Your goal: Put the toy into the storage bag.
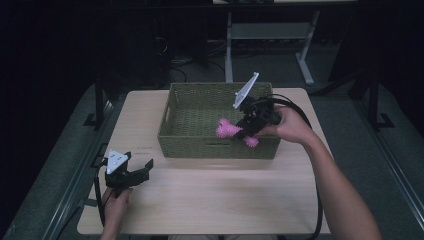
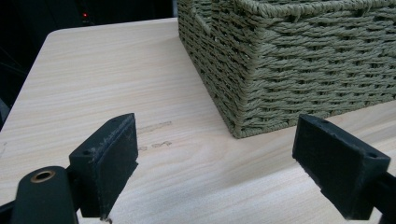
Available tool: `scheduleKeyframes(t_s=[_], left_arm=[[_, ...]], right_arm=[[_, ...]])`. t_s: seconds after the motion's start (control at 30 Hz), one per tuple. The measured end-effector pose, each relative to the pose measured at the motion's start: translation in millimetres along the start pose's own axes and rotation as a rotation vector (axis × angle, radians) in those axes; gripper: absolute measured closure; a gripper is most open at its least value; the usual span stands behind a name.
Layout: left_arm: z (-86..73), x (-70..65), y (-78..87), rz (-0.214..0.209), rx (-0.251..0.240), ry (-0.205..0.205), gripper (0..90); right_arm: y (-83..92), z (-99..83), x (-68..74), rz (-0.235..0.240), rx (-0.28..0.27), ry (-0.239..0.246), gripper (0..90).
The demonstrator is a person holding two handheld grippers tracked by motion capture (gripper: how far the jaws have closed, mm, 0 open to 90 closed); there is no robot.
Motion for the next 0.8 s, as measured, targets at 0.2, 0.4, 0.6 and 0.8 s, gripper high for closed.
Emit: scheduleKeyframes(t_s=[0.2, 0.4, 0.6, 0.8], left_arm=[[-0.1, 0.6, 0.0, 0.002, 0.003, 0.004, 13.7], [-0.5, 0.9, 0.1, 0.004, 0.003, 0.007, 13.6], [-0.6, 0.1, -0.5, 0.002, 0.007, 0.001, 13.6], [-1.2, 0.2, -1.3, 0.003, 0.007, 0.007, 13.7]], right_arm=[[1.1, 0.7, -8.2, -0.003, 0.002, -0.014, 58.2], [2.3, 0.9, -15.2, -0.004, -0.003, -0.027, 58.2], [2.6, 2.3, -21.3, -0.003, -0.008, -0.032, 58.2], [0.8, 0.3, -28.4, -0.003, -0.005, -0.048, 58.1]])
Point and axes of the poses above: each handheld gripper's, and its own axes: y roughly backward along the jaws, z roughly out of its top, x roughly to its left, the point moved 2 cm from there along -y, roughly forward along the jaws, and after that the axes turned 1 degree about -x, right-handed, at the moved point
